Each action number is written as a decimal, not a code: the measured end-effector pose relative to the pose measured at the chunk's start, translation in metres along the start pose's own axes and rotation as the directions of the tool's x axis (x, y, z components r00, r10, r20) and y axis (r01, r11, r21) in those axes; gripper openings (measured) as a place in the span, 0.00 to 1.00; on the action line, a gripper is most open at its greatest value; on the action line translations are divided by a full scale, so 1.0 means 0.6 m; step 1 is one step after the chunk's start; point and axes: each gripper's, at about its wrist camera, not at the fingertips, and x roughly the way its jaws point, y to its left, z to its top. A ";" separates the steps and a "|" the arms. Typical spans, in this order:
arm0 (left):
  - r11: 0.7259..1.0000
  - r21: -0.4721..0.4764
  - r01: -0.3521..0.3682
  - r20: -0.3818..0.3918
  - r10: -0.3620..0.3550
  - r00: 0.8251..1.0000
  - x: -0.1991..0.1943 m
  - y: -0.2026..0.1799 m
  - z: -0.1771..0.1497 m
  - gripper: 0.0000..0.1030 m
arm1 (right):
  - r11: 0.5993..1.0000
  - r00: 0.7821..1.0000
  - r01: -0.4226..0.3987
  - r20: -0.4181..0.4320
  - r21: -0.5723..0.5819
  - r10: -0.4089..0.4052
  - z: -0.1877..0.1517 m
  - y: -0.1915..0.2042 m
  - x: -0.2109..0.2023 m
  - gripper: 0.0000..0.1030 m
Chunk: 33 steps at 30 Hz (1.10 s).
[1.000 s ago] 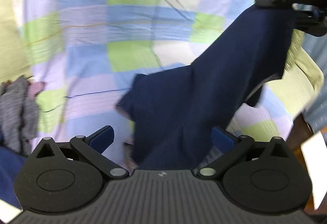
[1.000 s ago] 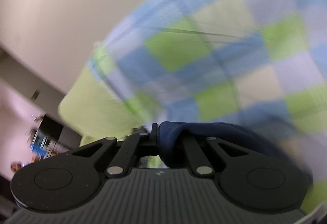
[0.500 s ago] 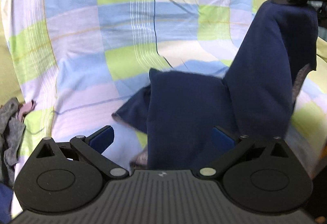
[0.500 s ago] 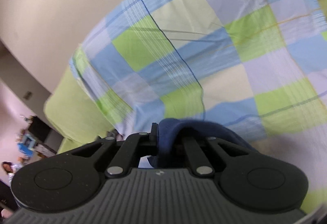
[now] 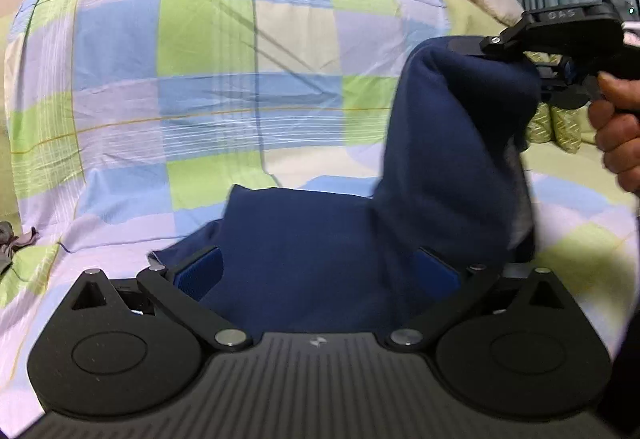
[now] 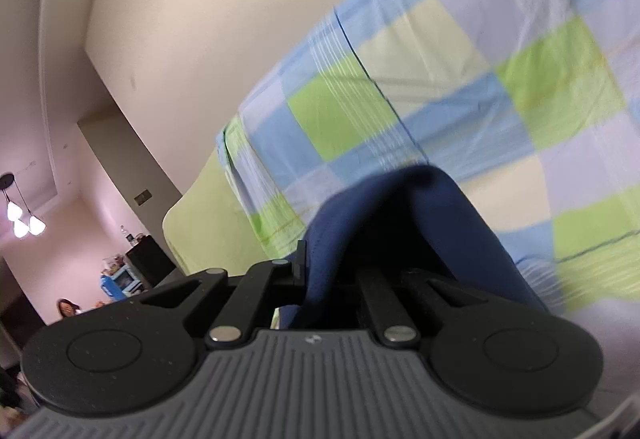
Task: Fold clothes
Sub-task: 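Carry the lifted sweatshirt with the right gripper over the checked sheet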
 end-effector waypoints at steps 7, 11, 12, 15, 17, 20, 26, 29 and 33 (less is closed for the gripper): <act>0.984 0.176 0.009 -0.096 0.008 0.995 -0.070 -0.105 -0.013 0.99 | 0.996 0.995 0.090 0.046 0.000 -0.089 -0.001 0.048 -0.112 0.03; 0.981 0.195 0.002 -0.104 0.019 0.994 -0.106 -0.132 -0.021 0.99 | 0.994 0.994 0.098 0.043 0.058 -0.100 -0.018 0.065 -0.184 0.03; 0.982 0.187 0.000 -0.097 0.019 0.995 -0.118 -0.130 -0.021 0.99 | 0.994 0.995 0.089 0.029 0.070 -0.092 -0.030 0.069 -0.197 0.03; 0.984 0.176 -0.005 -0.097 0.022 0.995 -0.123 -0.110 -0.011 0.99 | 0.991 0.993 0.101 -0.073 0.083 -0.095 -0.087 0.083 -0.225 0.03; 0.985 0.173 -0.003 -0.104 0.021 0.994 -0.116 -0.090 0.001 0.99 | 0.985 0.982 0.144 -0.135 0.099 -0.130 -0.123 0.083 -0.237 0.05; 0.989 0.148 0.010 -0.113 0.007 0.994 -0.093 -0.064 0.025 0.99 | 0.973 0.975 0.184 -0.151 0.139 -0.163 -0.151 0.072 -0.262 0.06; 0.982 0.184 0.046 -0.058 -0.035 0.998 -0.066 -0.059 0.085 0.99 | 0.991 0.976 0.132 -0.180 0.028 -0.125 -0.133 0.089 -0.258 0.06; 0.979 0.200 0.027 -0.074 -0.012 0.997 -0.046 -0.042 0.114 0.99 | 0.994 0.922 0.010 -0.384 -0.111 -0.052 -0.156 0.123 -0.201 0.06; 0.968 0.248 0.028 -0.119 0.002 0.993 -0.009 -0.024 0.116 0.99 | 0.981 0.852 -0.013 -0.516 -0.192 -0.089 -0.201 0.130 -0.170 0.11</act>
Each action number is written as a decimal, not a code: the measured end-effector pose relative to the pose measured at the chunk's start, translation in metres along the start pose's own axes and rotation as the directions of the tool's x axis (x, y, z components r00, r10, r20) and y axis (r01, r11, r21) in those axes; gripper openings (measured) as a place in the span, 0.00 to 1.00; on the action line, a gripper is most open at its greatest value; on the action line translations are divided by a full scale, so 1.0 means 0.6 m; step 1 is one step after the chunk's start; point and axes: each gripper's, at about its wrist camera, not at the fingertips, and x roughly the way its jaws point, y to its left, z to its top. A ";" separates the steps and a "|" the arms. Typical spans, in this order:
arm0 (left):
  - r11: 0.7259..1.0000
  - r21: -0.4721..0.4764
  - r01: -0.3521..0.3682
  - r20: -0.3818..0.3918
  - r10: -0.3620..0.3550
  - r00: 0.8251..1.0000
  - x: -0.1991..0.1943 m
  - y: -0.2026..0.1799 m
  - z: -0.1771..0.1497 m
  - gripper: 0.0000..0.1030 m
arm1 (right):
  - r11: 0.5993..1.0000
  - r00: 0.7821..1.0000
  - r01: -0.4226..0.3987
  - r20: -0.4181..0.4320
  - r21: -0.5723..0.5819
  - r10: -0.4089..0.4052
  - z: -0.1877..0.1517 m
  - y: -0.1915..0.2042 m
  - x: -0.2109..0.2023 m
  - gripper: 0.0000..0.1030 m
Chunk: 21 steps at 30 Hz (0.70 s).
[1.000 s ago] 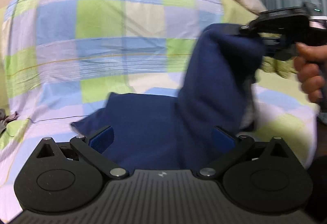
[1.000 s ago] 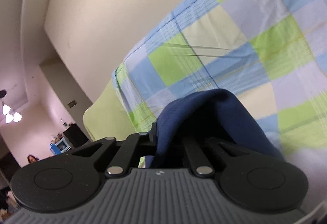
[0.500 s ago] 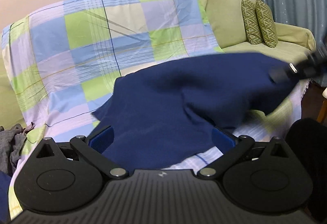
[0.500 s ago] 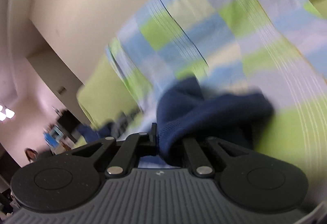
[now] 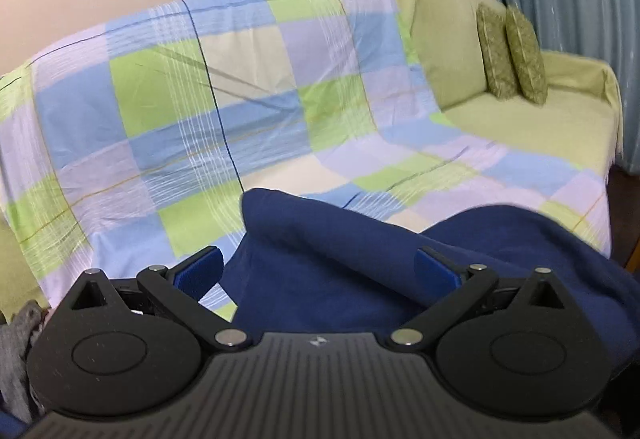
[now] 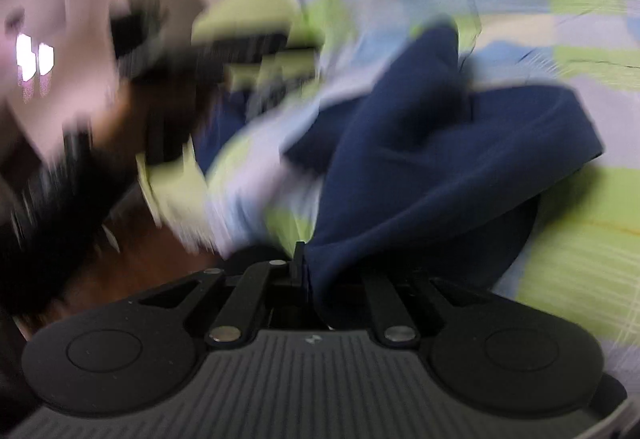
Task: Fold clothes
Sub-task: 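Carry the lifted sweatshirt with the right gripper over the checked sheet, then grasp the sweatshirt edge with the left gripper while the right gripper holds it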
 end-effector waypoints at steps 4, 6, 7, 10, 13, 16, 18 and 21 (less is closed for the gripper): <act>1.000 -0.022 0.000 -0.040 -0.001 0.999 0.060 0.046 0.012 0.99 | 0.990 1.000 -0.003 0.026 0.140 -0.001 -0.035 -0.034 -0.043 0.23; 0.998 -0.061 0.012 -0.057 -0.015 0.998 0.094 0.073 0.023 0.99 | 0.983 0.998 0.018 0.060 0.185 -0.030 -0.048 -0.051 -0.079 0.23; 0.996 -0.082 0.030 -0.062 -0.035 0.997 0.110 0.083 0.028 0.99 | 0.974 0.994 0.031 0.092 0.225 -0.053 -0.053 -0.067 -0.105 0.23; 0.994 -0.068 0.085 -0.039 -0.088 0.995 0.147 0.084 0.043 0.99 | 0.940 0.965 0.061 0.221 0.335 -0.141 -0.042 -0.112 -0.160 0.32; 0.976 0.162 0.145 0.007 -0.148 0.989 0.172 0.046 0.062 0.99 | 0.911 0.926 0.080 0.307 0.405 -0.218 -0.008 -0.162 -0.171 0.46; 0.880 0.437 0.183 0.003 -0.205 0.979 0.196 0.012 0.056 0.99 | 0.906 0.917 0.077 0.327 0.416 -0.228 0.033 -0.197 -0.148 0.47; 0.828 0.535 0.168 -0.035 -0.177 0.984 0.218 0.006 0.048 0.99 | 0.922 0.924 0.065 0.326 0.383 -0.200 0.061 -0.202 -0.133 0.47; 0.871 0.467 0.150 -0.069 -0.133 0.989 0.236 0.048 0.035 0.99 | 0.953 0.945 0.025 0.304 0.301 -0.121 0.143 -0.199 -0.095 0.51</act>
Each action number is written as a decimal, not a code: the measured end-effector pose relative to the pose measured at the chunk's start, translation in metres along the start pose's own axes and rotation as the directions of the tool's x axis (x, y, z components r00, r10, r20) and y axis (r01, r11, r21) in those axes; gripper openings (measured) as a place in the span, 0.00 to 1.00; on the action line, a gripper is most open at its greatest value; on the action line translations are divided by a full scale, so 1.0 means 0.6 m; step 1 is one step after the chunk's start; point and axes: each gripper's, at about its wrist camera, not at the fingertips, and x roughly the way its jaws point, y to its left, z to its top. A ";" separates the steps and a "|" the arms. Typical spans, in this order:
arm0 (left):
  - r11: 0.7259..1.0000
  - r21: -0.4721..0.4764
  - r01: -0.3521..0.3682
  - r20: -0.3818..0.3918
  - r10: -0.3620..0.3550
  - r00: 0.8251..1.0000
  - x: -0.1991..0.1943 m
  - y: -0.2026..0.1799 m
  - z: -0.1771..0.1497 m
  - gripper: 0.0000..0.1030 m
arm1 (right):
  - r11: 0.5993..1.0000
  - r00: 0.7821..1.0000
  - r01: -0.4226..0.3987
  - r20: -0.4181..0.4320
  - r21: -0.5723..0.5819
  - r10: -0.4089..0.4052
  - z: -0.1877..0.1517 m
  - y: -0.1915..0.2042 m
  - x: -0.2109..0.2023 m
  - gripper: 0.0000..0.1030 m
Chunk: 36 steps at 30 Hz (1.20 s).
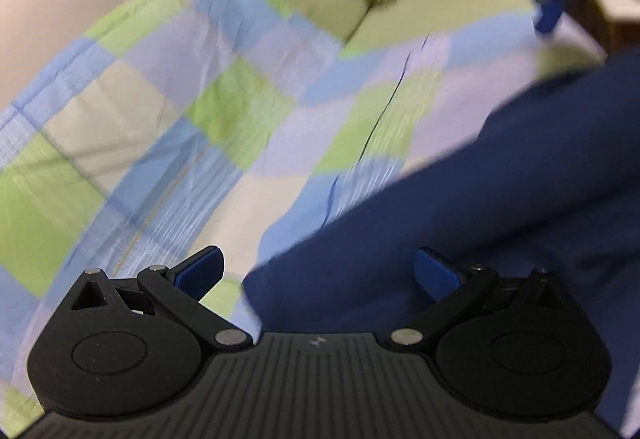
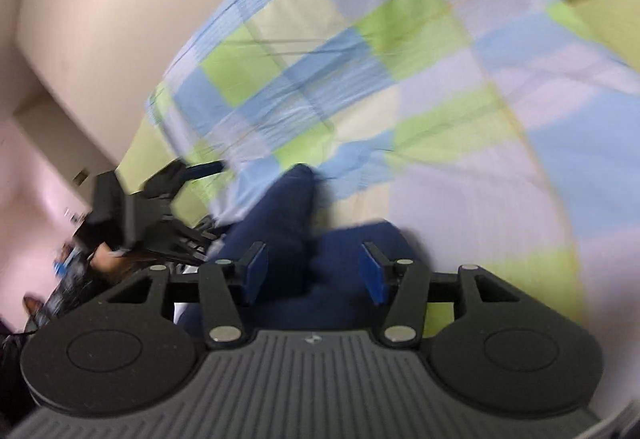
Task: Fold clothes
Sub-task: 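Grasp the sweatshirt edge with the left gripper while the right gripper holds it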
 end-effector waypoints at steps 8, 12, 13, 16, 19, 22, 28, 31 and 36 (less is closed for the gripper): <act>0.926 -0.376 -0.038 -0.045 0.022 0.999 -0.074 0.055 -0.149 0.99 | 0.984 0.963 -0.082 -0.266 -0.158 0.038 0.116 0.048 0.241 0.85; 0.921 -0.385 -0.051 -0.083 0.020 0.996 -0.121 0.042 -0.192 0.99 | 0.991 0.935 -0.056 -0.355 -0.124 0.008 0.101 0.032 0.327 0.63; 0.921 -0.387 -0.056 -0.088 0.023 0.996 -0.135 0.039 -0.200 0.99 | 0.992 0.931 -0.029 -0.365 -0.124 -0.018 0.092 0.029 0.335 0.37; 0.910 -0.411 -0.052 -0.089 0.017 0.996 -0.159 0.028 -0.207 0.99 | 0.995 0.939 -0.010 -0.342 -0.102 -0.026 0.084 0.031 0.329 0.14; 0.907 -0.416 -0.069 -0.084 0.037 0.996 -0.209 -0.008 -0.208 0.99 | 0.990 0.962 -0.045 -0.274 -0.134 0.007 0.082 0.069 0.285 0.13; 0.892 -0.441 -0.100 -0.098 0.062 0.993 -0.254 -0.030 -0.215 0.99 | 0.957 0.962 -0.145 -0.261 -0.249 0.078 0.065 0.141 0.245 0.13; 0.863 -0.456 -0.218 -0.180 0.150 0.972 -0.346 -0.040 -0.236 0.99 | 0.756 0.889 -0.357 -0.448 -0.548 0.095 -0.085 0.299 0.188 0.13; 0.842 -0.479 -0.250 -0.188 0.180 0.966 -0.382 -0.036 -0.241 0.99 | 0.668 0.811 -0.478 -0.580 -0.571 0.084 -0.174 0.336 0.182 0.13; 0.845 -0.487 -0.222 -0.153 0.168 0.974 -0.403 -0.046 -0.225 0.99 | 0.607 0.662 -0.625 -0.745 -0.491 0.079 -0.284 0.361 0.156 0.13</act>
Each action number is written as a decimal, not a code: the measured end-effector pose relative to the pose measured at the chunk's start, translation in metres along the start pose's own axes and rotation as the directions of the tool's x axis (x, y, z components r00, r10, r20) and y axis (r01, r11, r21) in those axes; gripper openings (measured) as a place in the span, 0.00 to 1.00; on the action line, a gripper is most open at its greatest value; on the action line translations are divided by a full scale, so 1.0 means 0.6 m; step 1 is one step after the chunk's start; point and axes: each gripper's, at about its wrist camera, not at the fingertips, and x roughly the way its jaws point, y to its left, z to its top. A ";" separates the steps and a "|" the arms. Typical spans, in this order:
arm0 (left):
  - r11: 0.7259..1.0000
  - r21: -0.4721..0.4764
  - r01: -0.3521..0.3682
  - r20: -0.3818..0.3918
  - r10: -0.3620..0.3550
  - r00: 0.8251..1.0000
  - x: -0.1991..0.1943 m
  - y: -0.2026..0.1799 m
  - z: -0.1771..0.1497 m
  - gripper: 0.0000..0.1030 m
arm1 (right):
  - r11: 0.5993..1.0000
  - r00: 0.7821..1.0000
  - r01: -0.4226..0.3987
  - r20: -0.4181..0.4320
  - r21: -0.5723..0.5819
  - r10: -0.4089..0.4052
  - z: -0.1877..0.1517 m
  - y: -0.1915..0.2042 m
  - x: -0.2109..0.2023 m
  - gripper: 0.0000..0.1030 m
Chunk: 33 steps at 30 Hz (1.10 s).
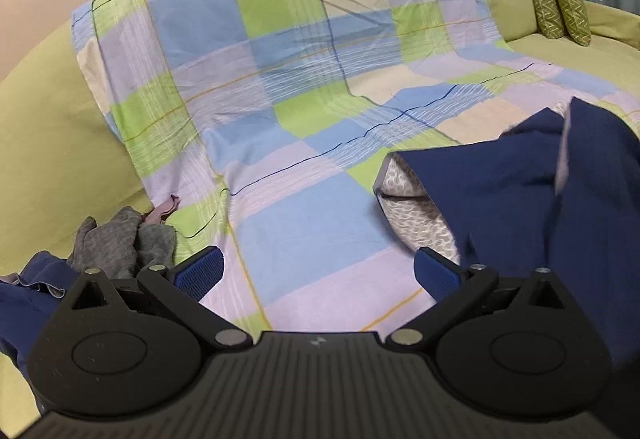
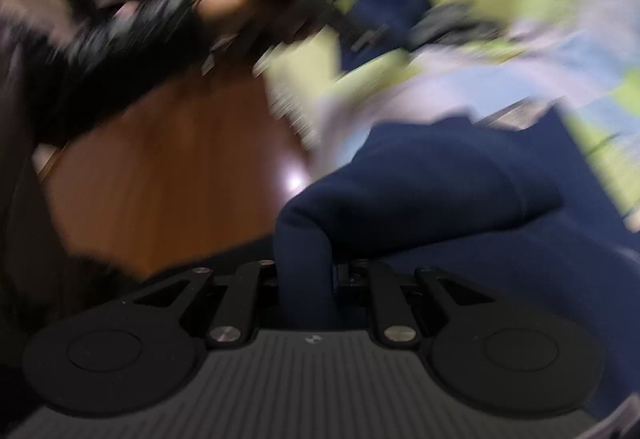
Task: Fold clothes
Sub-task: 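Grasp the sweatshirt edge with the left gripper while the right gripper holds it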
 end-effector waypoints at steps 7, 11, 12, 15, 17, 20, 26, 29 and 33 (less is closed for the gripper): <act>0.986 0.068 0.150 0.035 -0.153 0.988 0.072 -0.058 0.044 0.99 | 0.996 0.999 -0.048 -0.008 0.075 0.048 -0.030 0.025 -0.043 0.27; 0.975 0.110 0.193 0.025 -0.197 0.980 0.121 -0.072 0.073 0.99 | 0.992 0.994 -0.039 0.109 0.116 0.026 -0.037 0.015 -0.126 0.27; 0.973 0.106 0.203 0.015 -0.206 0.978 0.150 -0.067 0.088 0.99 | 0.986 0.987 0.017 0.155 0.164 -0.043 -0.044 -0.008 -0.154 0.28; 0.967 0.031 0.252 -0.011 -0.252 0.968 0.206 -0.042 0.117 0.99 | 0.918 0.926 0.188 0.249 0.350 -0.284 -0.076 -0.101 -0.227 0.39; 0.950 -0.037 0.310 -0.033 -0.311 0.950 0.243 -0.023 0.128 0.99 | 0.872 0.902 0.216 0.252 0.440 -0.350 -0.095 -0.164 -0.247 0.42; 0.914 -0.078 0.398 -0.092 -0.405 0.910 0.287 -0.015 0.131 0.99 | 0.818 0.891 0.231 0.223 0.528 -0.395 -0.120 -0.251 -0.255 0.61; 0.889 -0.074 0.452 -0.200 -0.457 0.867 0.324 -0.030 0.104 0.76 | 0.810 0.942 0.150 0.168 0.567 -0.292 -0.145 -0.373 -0.196 0.63; 0.881 -0.078 0.466 -0.193 -0.472 0.860 0.304 -0.037 0.098 0.33 | 0.814 0.954 0.103 0.175 0.571 -0.243 -0.157 -0.376 -0.182 0.07; 0.898 -0.050 0.437 -0.135 -0.440 0.888 0.251 -0.047 0.104 0.01 | 0.806 0.922 0.129 0.229 0.577 -0.311 -0.165 -0.337 -0.195 0.06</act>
